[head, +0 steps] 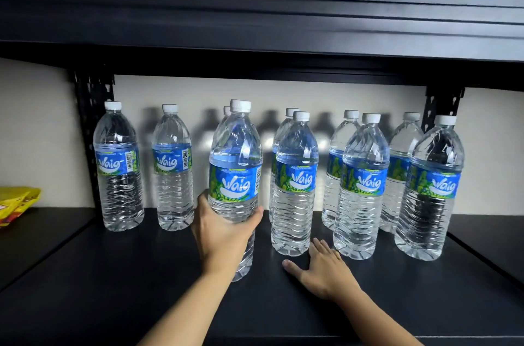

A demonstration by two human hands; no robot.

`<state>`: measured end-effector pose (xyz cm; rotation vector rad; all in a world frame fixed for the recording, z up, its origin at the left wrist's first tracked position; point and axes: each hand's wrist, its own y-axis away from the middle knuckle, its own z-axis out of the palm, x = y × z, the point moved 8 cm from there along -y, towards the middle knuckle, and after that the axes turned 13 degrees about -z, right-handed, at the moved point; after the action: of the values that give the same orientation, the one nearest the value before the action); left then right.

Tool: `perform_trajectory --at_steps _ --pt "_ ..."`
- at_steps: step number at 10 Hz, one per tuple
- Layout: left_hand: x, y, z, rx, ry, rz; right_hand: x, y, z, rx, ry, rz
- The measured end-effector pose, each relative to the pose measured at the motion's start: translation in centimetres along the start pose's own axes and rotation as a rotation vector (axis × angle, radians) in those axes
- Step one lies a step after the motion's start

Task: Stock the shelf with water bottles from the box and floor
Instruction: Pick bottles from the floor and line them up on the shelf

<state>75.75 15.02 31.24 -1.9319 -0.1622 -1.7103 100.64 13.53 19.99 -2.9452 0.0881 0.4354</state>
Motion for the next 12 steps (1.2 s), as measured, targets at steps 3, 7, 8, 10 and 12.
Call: perform_trajectory --at_steps 3,7,8,10,12 --pt "-1.0 -2.9 1.9 0.037 0.012 -0.046 0.0 -0.1 0.0 0.015 0.043 -0.010" --pt "-3.8 -5.2 3.5 -0.016 -0.016 -0.030 0.5 -0.5 0.2 0.012 0.049 -0.011" --pt "-4.4 -4.8 3.6 -0.133 -0.015 -0.036 0.5 -0.4 0.3 0.024 0.033 -0.022" --pt "-9.2 -4.5 4.1 -0.437 -0.088 -0.207 0.6 -0.4 0.1 0.028 0.005 -0.021" --pt "-10.3 -4.6 4.1 -0.497 -0.147 -0.234 0.6 -0.8 0.2 0.022 0.014 -0.017"
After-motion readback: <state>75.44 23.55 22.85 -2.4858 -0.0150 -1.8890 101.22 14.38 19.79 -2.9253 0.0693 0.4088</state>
